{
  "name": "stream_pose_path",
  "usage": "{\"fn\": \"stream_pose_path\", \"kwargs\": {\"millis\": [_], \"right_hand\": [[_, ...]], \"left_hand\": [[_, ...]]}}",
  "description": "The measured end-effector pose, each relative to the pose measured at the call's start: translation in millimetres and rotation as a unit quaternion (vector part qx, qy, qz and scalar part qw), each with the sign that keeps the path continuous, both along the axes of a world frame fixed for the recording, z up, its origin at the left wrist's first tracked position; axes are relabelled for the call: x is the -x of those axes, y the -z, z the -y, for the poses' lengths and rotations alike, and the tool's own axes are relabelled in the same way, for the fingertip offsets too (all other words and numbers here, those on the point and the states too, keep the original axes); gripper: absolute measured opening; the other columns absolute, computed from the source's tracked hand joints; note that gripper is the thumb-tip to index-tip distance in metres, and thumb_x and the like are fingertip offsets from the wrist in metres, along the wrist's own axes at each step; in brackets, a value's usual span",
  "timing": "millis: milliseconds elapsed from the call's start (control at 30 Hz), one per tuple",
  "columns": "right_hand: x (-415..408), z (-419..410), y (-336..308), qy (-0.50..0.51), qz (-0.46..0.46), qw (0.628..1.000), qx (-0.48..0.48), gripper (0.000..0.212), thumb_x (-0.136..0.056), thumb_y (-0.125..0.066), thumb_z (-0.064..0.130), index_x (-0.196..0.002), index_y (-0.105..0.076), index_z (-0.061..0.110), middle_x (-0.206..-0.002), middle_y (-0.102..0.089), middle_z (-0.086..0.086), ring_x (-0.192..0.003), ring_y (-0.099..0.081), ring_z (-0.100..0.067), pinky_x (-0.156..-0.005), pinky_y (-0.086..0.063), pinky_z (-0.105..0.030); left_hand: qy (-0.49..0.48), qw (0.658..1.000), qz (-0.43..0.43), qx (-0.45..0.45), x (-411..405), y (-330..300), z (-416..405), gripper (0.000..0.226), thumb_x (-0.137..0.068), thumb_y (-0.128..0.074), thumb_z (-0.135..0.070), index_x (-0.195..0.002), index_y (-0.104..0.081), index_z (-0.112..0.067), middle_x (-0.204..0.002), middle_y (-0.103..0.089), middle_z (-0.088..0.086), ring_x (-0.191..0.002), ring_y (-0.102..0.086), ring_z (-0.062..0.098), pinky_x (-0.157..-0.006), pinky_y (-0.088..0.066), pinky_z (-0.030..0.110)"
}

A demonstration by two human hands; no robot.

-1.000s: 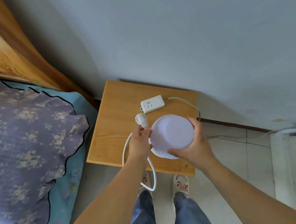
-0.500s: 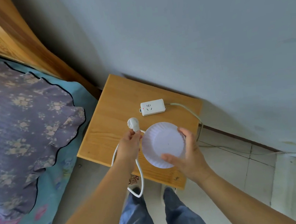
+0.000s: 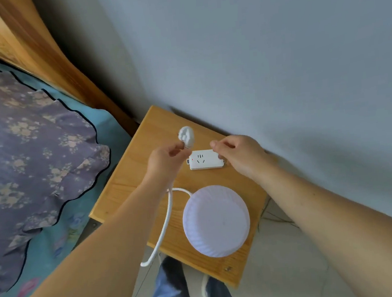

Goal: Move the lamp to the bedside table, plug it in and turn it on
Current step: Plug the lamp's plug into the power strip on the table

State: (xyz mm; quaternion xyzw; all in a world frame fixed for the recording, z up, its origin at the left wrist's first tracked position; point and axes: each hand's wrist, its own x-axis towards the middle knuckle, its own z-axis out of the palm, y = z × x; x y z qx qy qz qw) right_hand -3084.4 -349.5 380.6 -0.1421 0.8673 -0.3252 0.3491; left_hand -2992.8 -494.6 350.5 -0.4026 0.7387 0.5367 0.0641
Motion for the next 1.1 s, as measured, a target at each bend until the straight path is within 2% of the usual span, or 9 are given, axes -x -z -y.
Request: {"fn": "stream_pose_path", "kwargs": {"millis": [100,233,333,400,500,567,667,833,1100], "right_hand": [[14,27,16,-0.026,0.034,0.999,-0.029,0.053,-0.080,-0.047,0.061,-0.088,-0.067,0.012,-0.078,-0.069,0.003,-0.066,-0.061,-0.012,-0.067,-0.049,-0.031],[22,42,40,-0.032,0.028,0.997,-0.058,0.041,-0.088,-0.046,0.048,-0.088,-0.067,0.012,-0.074,-0.067,0.001,-0.060,-0.058,-0.012,-0.061,-0.048,-0.028],[24,42,59,-0.015,0.054,0.995,-0.078,0.039,-0.089,-0.047,0.046,-0.086,-0.067,0.013,-0.070,-0.065,0.004,-0.060,-0.059,-0.011,-0.066,-0.050,-0.029],[24,39,70,-0.004,0.064,0.994,-0.088,0.037,-0.089,-0.047,0.044,-0.083,-0.066,0.013,-0.070,-0.065,0.004,-0.060,-0.058,-0.010,-0.067,-0.049,-0.028],[23,32,83,0.031,0.086,0.991,-0.095,0.035,-0.090,-0.047,0.041,-0.078,-0.063,0.014,-0.070,-0.064,0.002,-0.057,-0.056,-0.011,-0.064,-0.047,-0.029],[24,31,90,0.041,0.098,0.989,-0.100,0.032,-0.091,-0.046,0.040,-0.082,-0.064,0.015,-0.072,-0.064,0.003,-0.058,-0.056,-0.010,-0.061,-0.046,-0.028],[24,29,97,0.020,0.091,0.989,-0.115,0.025,-0.091,-0.046,0.039,-0.089,-0.062,0.020,-0.076,-0.064,0.007,-0.064,-0.058,-0.007,-0.055,-0.042,-0.022],[22,30,102,-0.006,0.043,0.991,-0.126,0.030,-0.091,-0.045,0.042,-0.088,-0.063,0.017,-0.075,-0.064,0.009,-0.062,-0.057,-0.002,-0.050,-0.036,-0.020],[24,56,111,-0.038,0.008,0.994,-0.105,0.025,-0.088,-0.051,0.039,-0.078,-0.062,0.019,-0.067,-0.061,0.011,-0.056,-0.059,-0.004,-0.050,-0.035,-0.016]], "left_hand": [[0.063,0.998,-0.007,-0.009,19,13,3,0.007,-0.083,-0.063,-0.031,-0.083,-0.065,-0.025,-0.070,-0.060,-0.009,-0.063,-0.051,0.004,-0.053,-0.035,0.018],[0.111,0.993,-0.017,-0.035,29,36,2,0.013,-0.083,-0.063,-0.027,-0.087,-0.068,-0.017,-0.081,-0.067,0.002,-0.070,-0.055,0.010,-0.059,-0.042,0.021],[0.132,0.987,-0.008,-0.095,30,57,10,0.013,-0.082,-0.064,-0.028,-0.087,-0.070,-0.018,-0.072,-0.064,-0.007,-0.065,-0.055,0.003,-0.054,-0.042,0.011],[0.132,0.987,0.009,-0.095,29,72,19,0.017,-0.085,-0.060,-0.032,-0.090,-0.070,-0.020,-0.070,-0.060,-0.011,-0.064,-0.053,0.005,-0.053,-0.042,0.014],[0.165,0.985,0.030,0.029,28,96,30,0.030,-0.084,-0.061,-0.024,-0.114,-0.060,-0.019,-0.095,-0.059,-0.003,-0.087,-0.053,0.014,-0.070,-0.040,0.023],[0.269,0.954,0.041,0.124,29,112,31,0.065,-0.074,-0.071,-0.027,-0.132,-0.040,-0.023,-0.126,-0.047,0.005,-0.115,-0.041,0.022,-0.093,-0.036,0.033],[0.377,0.900,0.035,0.214,37,129,26,0.094,-0.063,-0.078,-0.040,-0.138,-0.023,-0.032,-0.134,-0.036,0.005,-0.123,-0.030,0.026,-0.103,-0.024,0.044],[0.409,0.868,-0.025,0.281,42,150,28,0.069,-0.068,-0.071,-0.045,-0.129,-0.040,-0.030,-0.131,-0.046,-0.005,-0.119,-0.033,0.021,-0.102,-0.019,0.041],[0.333,0.884,-0.094,0.314,46,158,51,0.054,-0.067,-0.068,-0.045,-0.115,-0.055,-0.024,-0.114,-0.059,-0.003,-0.111,-0.042,0.023,-0.101,-0.017,0.042]]}}
